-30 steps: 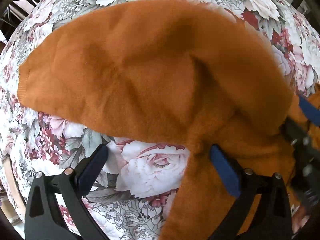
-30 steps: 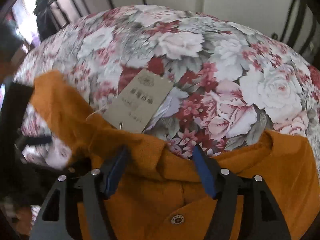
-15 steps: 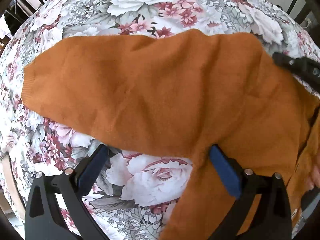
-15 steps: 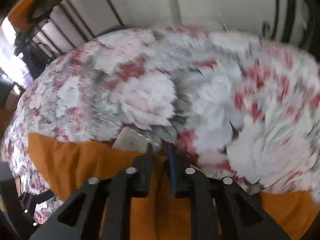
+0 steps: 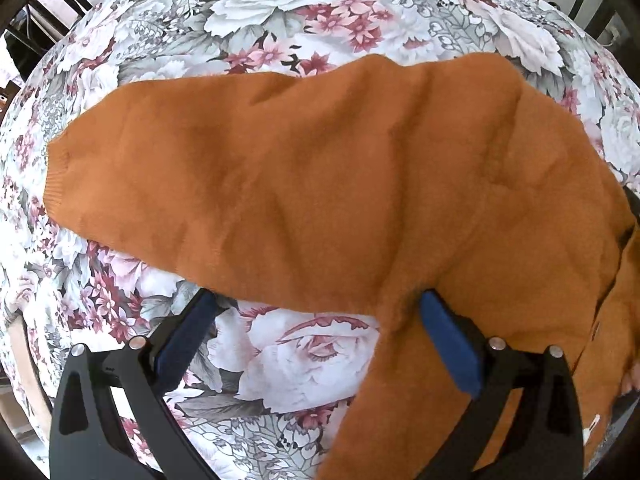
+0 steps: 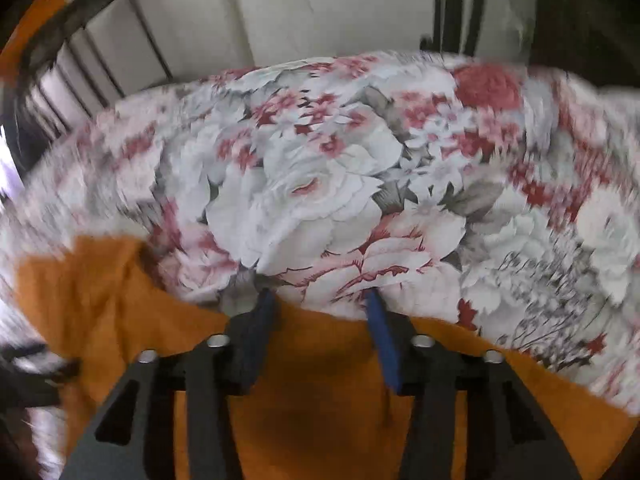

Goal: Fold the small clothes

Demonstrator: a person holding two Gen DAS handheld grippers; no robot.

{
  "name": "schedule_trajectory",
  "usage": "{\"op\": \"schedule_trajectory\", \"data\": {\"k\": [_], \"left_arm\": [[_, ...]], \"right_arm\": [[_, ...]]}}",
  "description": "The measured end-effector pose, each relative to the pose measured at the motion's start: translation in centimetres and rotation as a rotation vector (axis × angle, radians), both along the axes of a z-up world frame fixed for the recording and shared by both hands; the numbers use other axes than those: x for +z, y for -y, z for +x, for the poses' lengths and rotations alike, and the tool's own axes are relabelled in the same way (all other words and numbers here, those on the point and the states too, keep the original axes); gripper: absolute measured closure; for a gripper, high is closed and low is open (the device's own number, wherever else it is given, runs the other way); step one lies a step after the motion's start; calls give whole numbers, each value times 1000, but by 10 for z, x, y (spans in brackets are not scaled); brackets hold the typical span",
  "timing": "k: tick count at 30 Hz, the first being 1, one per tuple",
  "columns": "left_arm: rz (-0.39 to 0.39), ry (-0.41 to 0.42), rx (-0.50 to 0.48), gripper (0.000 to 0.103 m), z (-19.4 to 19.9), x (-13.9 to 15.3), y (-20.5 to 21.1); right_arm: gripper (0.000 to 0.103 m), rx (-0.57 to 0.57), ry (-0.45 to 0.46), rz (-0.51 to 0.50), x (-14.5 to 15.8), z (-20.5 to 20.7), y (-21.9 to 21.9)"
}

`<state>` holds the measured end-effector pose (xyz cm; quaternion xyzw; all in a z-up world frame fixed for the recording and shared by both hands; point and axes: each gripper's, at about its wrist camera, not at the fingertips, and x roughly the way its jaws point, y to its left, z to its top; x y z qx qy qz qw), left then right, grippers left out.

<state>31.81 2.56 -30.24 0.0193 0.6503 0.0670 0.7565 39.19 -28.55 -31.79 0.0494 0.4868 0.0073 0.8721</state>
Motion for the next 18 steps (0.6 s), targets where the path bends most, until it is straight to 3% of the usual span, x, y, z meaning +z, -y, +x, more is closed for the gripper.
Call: {"op": "schedule_trajectory", "data": {"k": [1, 2, 4, 6, 8, 9, 11, 12, 14, 15, 18], "left_arm": [[1, -1, 2, 4, 2, 0, 2], [3, 0, 2, 4, 2, 0, 3], [11, 3, 1, 4, 5, 0, 7], [14, 21, 5, 4, 1, -4, 3], [2, 93, -7, 5, 2, 15, 9], [-7, 126, -20, 5, 1, 22, 10], [-27, 166, -52, 5, 1, 30, 19], [-13, 156, -76, 5, 2, 26, 25], [58, 50, -116, 4, 5, -2, 37], [76, -12, -134, 4, 6, -20, 41], [50, -14, -96, 4, 9, -20, 40]], "right_arm": [[98, -6, 11, 13, 2, 0, 1], [102, -40, 24, 24, 7, 2, 5], [99, -103, 35, 6, 10, 9, 14], [98, -165, -12, 63, 8, 13, 29], [97, -171, 72, 123, 30, -9, 33], [94, -160, 106, 113, 41, -21, 29], [52, -152, 101, 96, 42, -36, 21], [45, -136, 56, 92, 35, -35, 20], [39, -114, -100, 68, -7, -27, 15], [39, -108, -100, 48, -14, -32, 15], [39, -114, -69, 11, 6, -38, 9]]}}
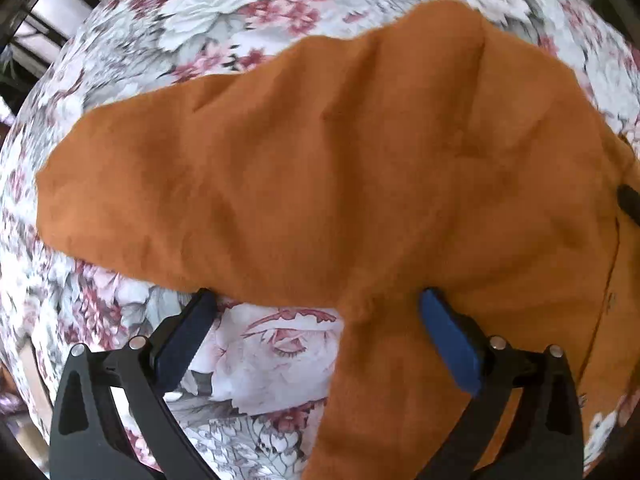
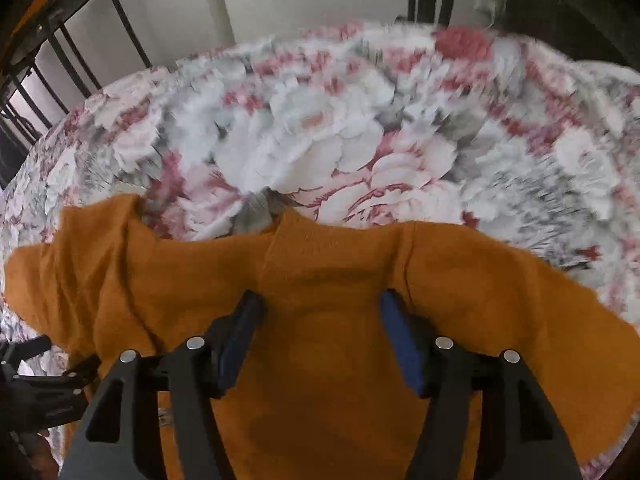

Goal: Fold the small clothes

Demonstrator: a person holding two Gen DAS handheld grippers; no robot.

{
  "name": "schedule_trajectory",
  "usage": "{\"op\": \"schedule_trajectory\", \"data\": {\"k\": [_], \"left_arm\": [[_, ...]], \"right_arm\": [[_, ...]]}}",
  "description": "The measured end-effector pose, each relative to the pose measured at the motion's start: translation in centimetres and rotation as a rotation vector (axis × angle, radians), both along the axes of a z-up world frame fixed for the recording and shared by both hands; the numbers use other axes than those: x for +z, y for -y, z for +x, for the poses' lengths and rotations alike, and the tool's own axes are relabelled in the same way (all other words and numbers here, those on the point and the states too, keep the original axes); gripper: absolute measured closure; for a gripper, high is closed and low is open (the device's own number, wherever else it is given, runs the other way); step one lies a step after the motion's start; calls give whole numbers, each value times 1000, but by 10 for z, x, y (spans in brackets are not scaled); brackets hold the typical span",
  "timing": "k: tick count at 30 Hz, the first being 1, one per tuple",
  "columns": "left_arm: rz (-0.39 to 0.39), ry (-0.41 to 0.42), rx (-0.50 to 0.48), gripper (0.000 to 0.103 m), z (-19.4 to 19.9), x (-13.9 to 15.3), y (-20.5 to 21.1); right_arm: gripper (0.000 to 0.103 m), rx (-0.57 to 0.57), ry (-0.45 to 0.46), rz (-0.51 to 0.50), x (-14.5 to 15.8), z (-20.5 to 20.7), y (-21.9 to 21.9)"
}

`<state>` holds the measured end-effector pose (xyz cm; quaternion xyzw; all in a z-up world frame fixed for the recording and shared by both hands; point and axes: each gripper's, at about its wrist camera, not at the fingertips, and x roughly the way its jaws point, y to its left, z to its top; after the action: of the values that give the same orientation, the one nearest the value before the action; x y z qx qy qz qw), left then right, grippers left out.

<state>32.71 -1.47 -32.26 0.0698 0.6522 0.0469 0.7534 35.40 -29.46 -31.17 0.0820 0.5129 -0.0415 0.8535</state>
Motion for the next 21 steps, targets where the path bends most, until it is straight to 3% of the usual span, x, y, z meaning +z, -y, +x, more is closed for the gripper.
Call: {"op": "schedule_trajectory", "data": {"k": [2, 4, 6, 8, 10, 11, 13, 16, 18, 21], "left_arm": [[-29, 4, 13, 5, 4, 19, 2], [-60, 67, -18, 5, 0, 42, 12], [-54, 77, -77, 5, -6, 49, 25], [-20, 27, -158, 5, -18, 39, 43], [19, -48, -205, 5, -30, 14, 52], [34, -70, -218, 4, -34, 1, 55], [-6, 4, -206, 4, -45, -14, 51], [-29, 96, -144, 4, -55, -4, 45], [25, 141, -94, 4, -67, 8, 43], [-8, 164, -77, 5, -90, 19, 42]], "right_arm": [[36, 18, 46, 51, 28, -8, -2], [25, 20, 69, 57, 50, -29, -4], [22, 42, 46, 63, 55, -52, -10], [21, 57, -16, 71, 46, -64, -26], [21, 68, -115, 101, 20, -72, -50], [16, 75, -181, 124, -3, -81, -56], [14, 116, -214, 80, -22, -90, -72], [15, 94, -139, 43, -4, -95, -73], [14, 47, -13, 118, 30, -115, -63], [10, 18, 51, 166, 40, -149, -61]]}}
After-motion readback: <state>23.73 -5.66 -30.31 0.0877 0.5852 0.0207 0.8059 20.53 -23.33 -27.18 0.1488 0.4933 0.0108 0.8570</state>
